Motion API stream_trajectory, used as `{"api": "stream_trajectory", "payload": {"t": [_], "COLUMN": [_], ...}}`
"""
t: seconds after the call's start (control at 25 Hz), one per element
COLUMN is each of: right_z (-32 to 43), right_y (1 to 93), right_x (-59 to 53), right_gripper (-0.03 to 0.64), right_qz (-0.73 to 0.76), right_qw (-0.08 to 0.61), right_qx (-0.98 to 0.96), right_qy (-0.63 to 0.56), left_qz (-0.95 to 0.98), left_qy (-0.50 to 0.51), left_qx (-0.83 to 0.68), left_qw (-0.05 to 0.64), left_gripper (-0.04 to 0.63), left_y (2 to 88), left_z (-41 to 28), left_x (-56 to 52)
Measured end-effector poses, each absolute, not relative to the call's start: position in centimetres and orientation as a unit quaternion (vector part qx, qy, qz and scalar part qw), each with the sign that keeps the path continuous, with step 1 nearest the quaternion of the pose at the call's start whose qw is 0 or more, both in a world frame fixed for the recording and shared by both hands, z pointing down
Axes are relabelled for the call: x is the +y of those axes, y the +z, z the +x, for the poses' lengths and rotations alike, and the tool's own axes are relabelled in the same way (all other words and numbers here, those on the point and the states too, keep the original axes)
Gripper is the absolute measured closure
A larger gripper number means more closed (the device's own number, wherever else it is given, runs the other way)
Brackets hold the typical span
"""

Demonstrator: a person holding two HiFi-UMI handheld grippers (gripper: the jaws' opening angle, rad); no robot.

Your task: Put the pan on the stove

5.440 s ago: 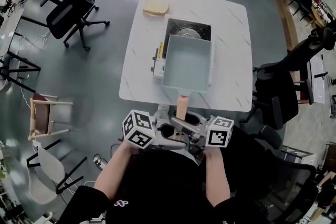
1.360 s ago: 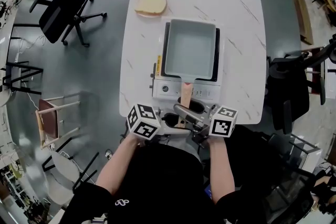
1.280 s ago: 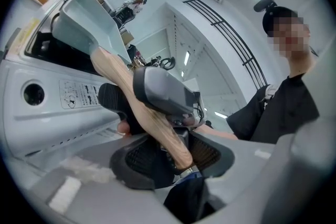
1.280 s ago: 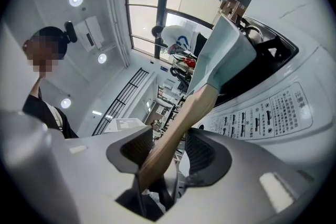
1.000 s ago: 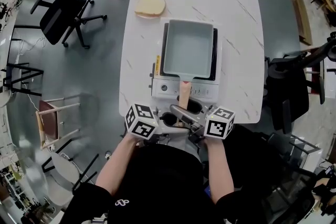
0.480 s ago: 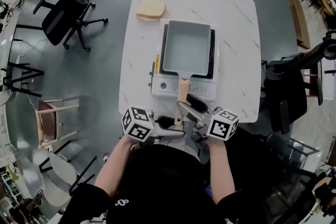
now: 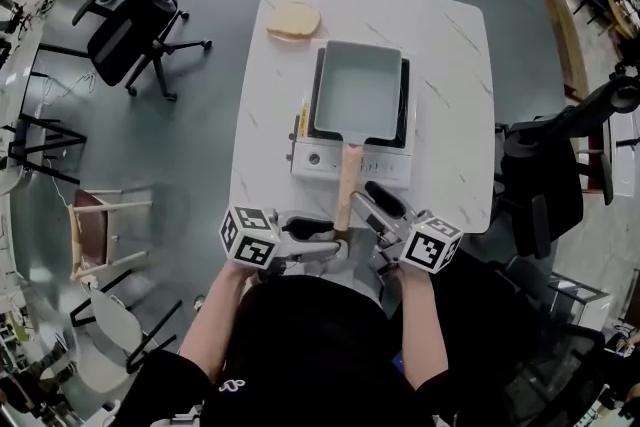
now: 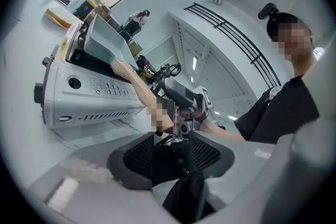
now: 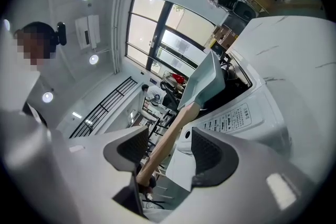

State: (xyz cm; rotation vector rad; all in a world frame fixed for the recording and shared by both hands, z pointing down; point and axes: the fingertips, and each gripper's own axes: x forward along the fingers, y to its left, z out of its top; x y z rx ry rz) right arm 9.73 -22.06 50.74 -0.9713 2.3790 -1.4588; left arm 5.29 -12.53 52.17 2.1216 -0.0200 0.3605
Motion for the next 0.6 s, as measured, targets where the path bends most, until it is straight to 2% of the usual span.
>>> {"api": "stream_trajectory", "payload": {"t": [0.24, 0.6], "right_z": [10.1, 10.6], "right_y": [49.7, 47.7], "right_x": [-21.4, -19.2], "right_gripper": [0.374, 0.422], "right_qz": [-0.344, -0.370], "right_qw": [0.092, 0.089], "right_qx": [0.810, 0.831], "right_qy": [-0.466, -0.406], "left_qz": [0.877, 0.895], "left_qy": [0.133, 0.074], "left_qx": [-0.060, -0.196], "left_qw": [0.457, 0.394], "left_gripper": [0.393, 0.397], "left_y": [50.9, 48.5], "left_z": [3.3, 1.3], "left_x": [-13.7, -16.7]}}
